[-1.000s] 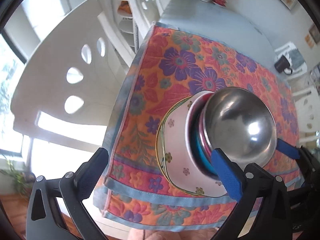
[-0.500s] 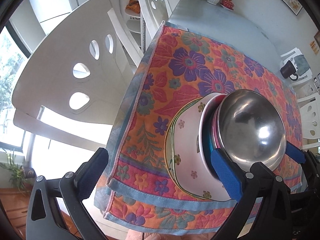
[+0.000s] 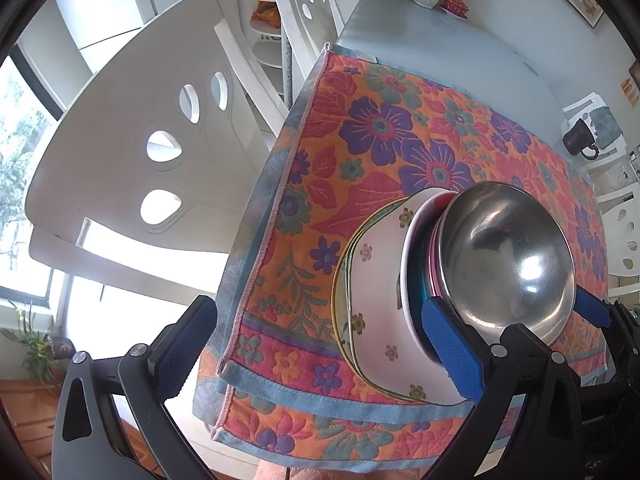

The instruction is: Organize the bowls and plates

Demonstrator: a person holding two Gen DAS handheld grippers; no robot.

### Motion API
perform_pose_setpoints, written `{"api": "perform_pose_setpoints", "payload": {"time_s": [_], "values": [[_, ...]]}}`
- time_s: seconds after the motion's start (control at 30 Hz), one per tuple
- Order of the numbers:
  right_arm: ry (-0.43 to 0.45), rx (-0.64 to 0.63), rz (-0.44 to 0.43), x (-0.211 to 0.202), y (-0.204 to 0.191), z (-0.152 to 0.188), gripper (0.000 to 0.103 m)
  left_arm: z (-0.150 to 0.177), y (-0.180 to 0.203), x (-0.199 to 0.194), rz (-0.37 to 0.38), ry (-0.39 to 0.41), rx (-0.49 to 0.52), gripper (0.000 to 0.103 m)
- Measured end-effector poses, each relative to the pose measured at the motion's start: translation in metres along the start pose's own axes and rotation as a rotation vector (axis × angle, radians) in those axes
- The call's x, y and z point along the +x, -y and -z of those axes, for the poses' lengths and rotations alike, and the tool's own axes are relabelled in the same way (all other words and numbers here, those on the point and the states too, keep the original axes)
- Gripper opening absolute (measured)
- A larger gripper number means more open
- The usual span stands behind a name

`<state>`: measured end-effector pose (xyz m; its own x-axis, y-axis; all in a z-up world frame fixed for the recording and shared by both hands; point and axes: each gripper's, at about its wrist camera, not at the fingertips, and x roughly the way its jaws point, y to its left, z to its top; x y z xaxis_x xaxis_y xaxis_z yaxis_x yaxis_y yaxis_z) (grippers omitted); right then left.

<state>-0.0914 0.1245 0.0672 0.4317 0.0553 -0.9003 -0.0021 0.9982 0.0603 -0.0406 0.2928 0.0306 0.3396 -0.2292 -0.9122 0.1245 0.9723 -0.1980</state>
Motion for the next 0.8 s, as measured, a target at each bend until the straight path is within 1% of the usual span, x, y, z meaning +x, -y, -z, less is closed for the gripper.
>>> {"api": "perform_pose_setpoints", "payload": {"time_s": [0.8], "values": [[-0.004,-0.002,-0.002,0.0019,0.0039,0.0020,0.103,0.0009,0.0003,0.0013,0.000,-0.003,-0.003,0.102]]}}
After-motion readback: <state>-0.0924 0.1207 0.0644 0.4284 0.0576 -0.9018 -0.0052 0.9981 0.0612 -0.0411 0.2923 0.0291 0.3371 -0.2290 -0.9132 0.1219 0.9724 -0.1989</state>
